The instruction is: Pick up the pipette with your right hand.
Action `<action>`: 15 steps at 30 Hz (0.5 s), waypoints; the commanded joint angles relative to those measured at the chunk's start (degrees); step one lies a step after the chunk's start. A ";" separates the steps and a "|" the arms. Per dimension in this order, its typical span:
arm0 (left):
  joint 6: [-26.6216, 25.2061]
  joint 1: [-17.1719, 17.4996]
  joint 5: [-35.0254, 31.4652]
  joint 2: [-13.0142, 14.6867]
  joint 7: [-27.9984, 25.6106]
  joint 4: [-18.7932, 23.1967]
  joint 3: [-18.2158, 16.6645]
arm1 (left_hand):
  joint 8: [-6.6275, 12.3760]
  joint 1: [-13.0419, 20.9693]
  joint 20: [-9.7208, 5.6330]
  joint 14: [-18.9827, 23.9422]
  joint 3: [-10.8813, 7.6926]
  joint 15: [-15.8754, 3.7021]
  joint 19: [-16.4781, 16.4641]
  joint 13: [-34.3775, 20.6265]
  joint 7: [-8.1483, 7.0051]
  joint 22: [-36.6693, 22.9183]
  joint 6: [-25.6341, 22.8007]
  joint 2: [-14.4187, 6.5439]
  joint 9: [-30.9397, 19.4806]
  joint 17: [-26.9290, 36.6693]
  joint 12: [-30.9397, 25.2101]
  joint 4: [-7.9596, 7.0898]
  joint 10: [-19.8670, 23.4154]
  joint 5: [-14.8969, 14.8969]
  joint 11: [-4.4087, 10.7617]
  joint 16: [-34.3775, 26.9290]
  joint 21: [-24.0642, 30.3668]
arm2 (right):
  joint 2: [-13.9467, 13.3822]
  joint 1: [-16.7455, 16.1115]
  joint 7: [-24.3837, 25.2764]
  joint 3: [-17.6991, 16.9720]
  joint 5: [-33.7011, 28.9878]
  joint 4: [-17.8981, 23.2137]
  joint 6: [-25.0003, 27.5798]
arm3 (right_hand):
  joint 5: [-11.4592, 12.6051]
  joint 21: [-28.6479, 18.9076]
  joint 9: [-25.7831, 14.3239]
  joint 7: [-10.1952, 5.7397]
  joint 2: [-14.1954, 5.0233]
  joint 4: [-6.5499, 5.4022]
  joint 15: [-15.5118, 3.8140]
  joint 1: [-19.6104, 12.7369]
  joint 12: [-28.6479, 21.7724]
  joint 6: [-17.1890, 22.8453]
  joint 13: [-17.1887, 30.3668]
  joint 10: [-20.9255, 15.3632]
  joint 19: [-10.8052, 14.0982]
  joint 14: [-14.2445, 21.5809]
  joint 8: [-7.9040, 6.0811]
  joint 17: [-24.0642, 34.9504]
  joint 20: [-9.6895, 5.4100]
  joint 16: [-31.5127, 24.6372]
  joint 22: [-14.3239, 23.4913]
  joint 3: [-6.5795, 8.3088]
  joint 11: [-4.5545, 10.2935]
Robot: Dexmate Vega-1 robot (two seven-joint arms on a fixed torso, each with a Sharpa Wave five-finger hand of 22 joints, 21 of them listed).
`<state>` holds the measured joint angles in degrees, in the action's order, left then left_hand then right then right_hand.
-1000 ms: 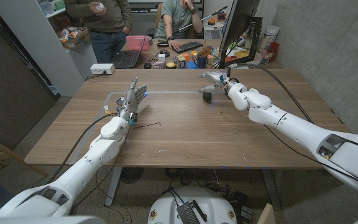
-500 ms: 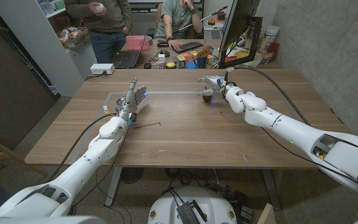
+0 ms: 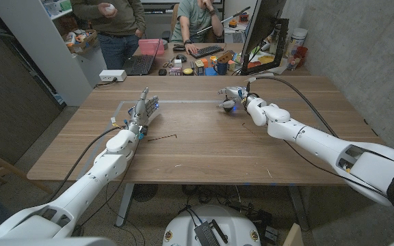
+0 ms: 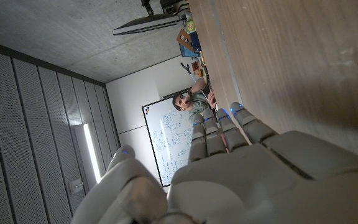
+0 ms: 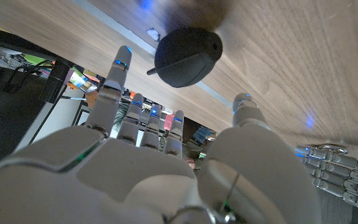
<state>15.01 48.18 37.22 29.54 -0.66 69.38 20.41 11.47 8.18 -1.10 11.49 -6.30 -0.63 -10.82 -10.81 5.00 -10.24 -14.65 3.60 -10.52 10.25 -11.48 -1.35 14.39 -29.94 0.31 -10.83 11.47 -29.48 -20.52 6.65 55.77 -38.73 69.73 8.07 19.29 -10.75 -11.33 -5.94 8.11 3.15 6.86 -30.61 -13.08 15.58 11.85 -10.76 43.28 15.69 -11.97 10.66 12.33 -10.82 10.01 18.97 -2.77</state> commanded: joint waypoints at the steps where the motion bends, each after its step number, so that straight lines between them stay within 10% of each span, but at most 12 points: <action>1: -0.07 0.04 0.15 -0.15 0.14 -0.72 0.04 | 0.07 0.30 0.19 0.65 0.18 -0.06 -0.22 -0.06 0.06 -0.22 -0.58 -0.28 -0.24 0.30 -0.11 0.18 0.54 -0.20 0.23 -0.21 0.05 | 0.68 0.11 1.51 1.18 1.01 -2.33 1.48 | 0.55 -0.59 -0.07 -0.06 -0.06 0.03 -0.11 0.59 -0.33 0.68 0.28 -0.55 0.83 0.88 -0.26 0.18 -0.01 -0.34 0.23 -0.39 0.05; 15: -0.51 0.62 -0.15 0.30 -0.56 0.98 0.09 | 0.11 0.40 -0.53 0.68 0.28 -0.05 -0.26 -0.06 0.25 -0.22 -0.76 -0.39 -0.25 0.30 -0.09 0.22 0.50 -0.21 -0.01 -0.22 0.07 | 0.57 -0.74 3.60 1.71 1.63 -2.65 2.25 | 1.70 -1.19 -0.03 0.15 -0.25 0.04 -0.90 0.97 -0.74 2.15 0.28 -1.49 2.65 2.45 -0.59 0.18 -0.26 -0.70 0.28 -0.59 0.11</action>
<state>14.81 48.38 37.29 29.58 -0.71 69.40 20.41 11.47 8.18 -1.33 11.49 -6.07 -0.63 -11.05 -10.81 5.32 -10.24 -14.97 3.60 -10.52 10.25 -11.48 -1.11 14.39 -29.94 0.31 -10.83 11.47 -29.05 -20.60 8.95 56.95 -37.75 67.87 9.67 20.37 -11.52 -11.19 -5.83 8.05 3.16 6.03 -30.09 -13.53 17.11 11.85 -11.68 45.01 17.52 -12.30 10.66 12.26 -11.08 10.01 18.50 -2.45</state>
